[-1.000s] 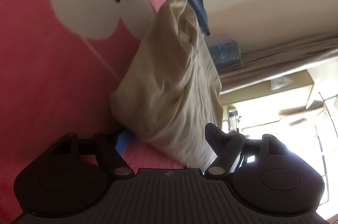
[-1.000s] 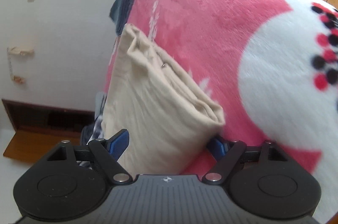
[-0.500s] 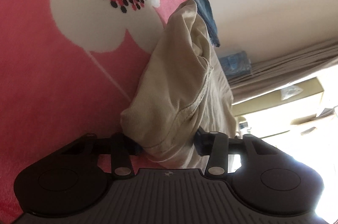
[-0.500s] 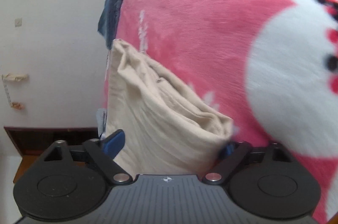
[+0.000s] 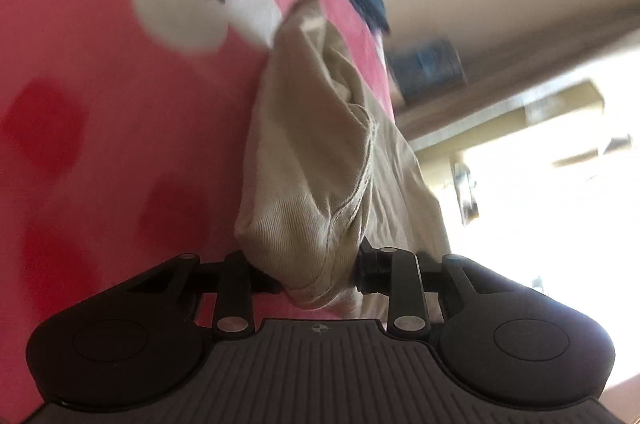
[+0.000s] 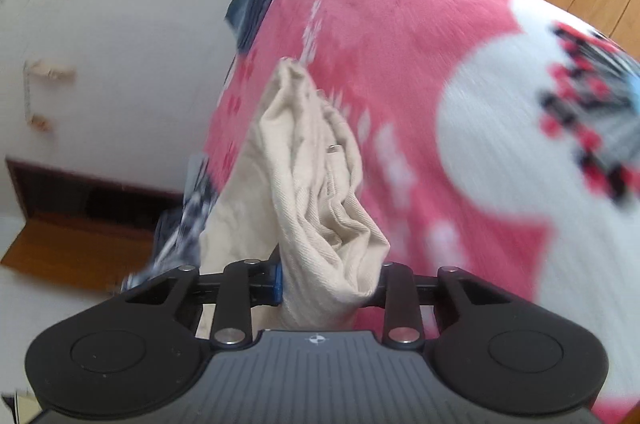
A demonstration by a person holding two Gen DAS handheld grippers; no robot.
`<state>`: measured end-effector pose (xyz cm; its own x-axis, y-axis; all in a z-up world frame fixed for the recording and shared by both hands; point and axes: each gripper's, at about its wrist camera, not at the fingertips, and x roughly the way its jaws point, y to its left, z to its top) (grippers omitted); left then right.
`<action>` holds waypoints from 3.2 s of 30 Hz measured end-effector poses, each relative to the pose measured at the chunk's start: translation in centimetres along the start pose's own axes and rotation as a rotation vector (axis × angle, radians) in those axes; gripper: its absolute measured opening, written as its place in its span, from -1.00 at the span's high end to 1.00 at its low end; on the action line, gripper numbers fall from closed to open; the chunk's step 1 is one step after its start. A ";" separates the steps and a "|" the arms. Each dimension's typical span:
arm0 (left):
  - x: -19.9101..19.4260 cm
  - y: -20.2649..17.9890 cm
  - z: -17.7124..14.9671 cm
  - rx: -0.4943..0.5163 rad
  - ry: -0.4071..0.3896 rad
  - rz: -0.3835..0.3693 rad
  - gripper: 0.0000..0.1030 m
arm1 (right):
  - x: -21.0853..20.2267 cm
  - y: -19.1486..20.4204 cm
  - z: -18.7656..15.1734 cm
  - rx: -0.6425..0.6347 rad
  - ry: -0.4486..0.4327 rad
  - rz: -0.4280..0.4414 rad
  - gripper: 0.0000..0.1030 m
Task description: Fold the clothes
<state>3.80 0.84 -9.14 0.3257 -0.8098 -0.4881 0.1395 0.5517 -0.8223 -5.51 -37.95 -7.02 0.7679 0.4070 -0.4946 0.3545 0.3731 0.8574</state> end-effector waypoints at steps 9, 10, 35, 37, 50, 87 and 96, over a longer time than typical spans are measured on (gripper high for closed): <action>-4.5 4.0 -7.9 -0.097 0.202 0.087 0.21 | -8.6 -3.7 -9.8 -0.157 0.150 -0.111 0.09; -5.1 3.9 -7.8 -0.094 0.190 0.086 0.20 | -9.1 -3.5 -9.5 -0.186 0.142 -0.124 0.08; 0.8 -2.9 1.2 0.399 -0.022 0.242 0.19 | -2.4 0.4 0.8 -0.420 -0.013 -0.082 0.29; 0.3 -2.6 1.0 0.392 -0.038 0.223 0.37 | -2.7 1.2 0.2 -0.463 -0.037 -0.090 0.61; -0.2 0.2 2.0 0.263 -0.072 0.215 0.31 | 0.6 1.7 0.4 -0.551 -0.051 -0.140 0.52; 5.4 -5.8 1.2 0.717 0.014 0.303 0.19 | -5.4 9.1 -14.3 -1.414 0.303 -0.352 0.65; 2.6 -6.3 2.3 0.605 0.009 0.311 0.16 | -4.2 7.3 -17.6 -1.494 0.334 -0.476 0.62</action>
<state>5.88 -4.29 -4.59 0.4277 -0.5959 -0.6796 0.5400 0.7714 -0.3366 -15.59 -22.26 -1.19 0.5287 0.1015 -0.8427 -0.4524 0.8737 -0.1786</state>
